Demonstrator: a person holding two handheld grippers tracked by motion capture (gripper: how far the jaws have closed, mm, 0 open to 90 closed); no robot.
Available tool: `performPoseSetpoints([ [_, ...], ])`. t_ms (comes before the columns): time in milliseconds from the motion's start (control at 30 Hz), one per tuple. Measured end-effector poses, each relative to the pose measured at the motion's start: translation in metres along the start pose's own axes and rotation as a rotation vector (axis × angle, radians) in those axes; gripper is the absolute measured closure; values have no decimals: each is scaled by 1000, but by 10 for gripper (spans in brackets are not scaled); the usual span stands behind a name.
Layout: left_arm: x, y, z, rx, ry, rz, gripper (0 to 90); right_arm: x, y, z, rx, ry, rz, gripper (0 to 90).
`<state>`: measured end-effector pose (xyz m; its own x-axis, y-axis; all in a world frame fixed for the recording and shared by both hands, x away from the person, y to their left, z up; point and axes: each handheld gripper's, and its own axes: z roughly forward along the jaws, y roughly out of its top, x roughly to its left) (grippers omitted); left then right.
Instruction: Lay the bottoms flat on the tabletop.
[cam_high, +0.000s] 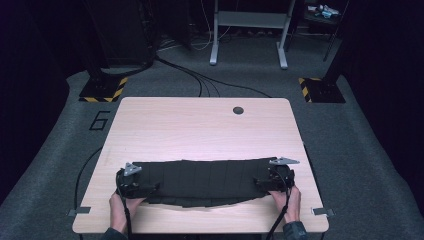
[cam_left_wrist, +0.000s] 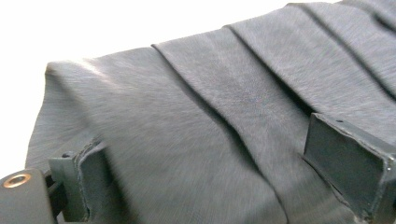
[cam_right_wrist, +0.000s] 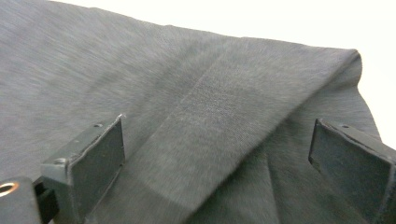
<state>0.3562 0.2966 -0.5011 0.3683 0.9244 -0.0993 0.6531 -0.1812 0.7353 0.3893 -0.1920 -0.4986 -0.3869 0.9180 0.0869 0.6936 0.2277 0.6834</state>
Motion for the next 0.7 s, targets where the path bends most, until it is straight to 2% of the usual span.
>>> performPoseSetpoints([
  [133,6,-6,-19,-26,-16,-11,81,3,-6,-21,-39,14,-1,47],
  [200,8,-10,-24,-29,-26,-18,90,6,-11,-30,-55,33,14,64],
  [233,8,-12,-25,-37,-20,-22,94,9,-15,-34,-56,34,8,73],
  [333,8,-19,-28,-28,-34,-24,110,15,-22,-39,-65,45,-1,109],
  [533,4,-26,-29,-16,-52,-9,153,30,-35,-39,-61,77,-10,207],
  [567,4,-27,-29,-12,-50,3,163,31,-36,-38,-61,80,-17,223],
  [700,4,-31,-26,-3,-44,-2,207,34,-40,-32,-33,77,-5,318],
])
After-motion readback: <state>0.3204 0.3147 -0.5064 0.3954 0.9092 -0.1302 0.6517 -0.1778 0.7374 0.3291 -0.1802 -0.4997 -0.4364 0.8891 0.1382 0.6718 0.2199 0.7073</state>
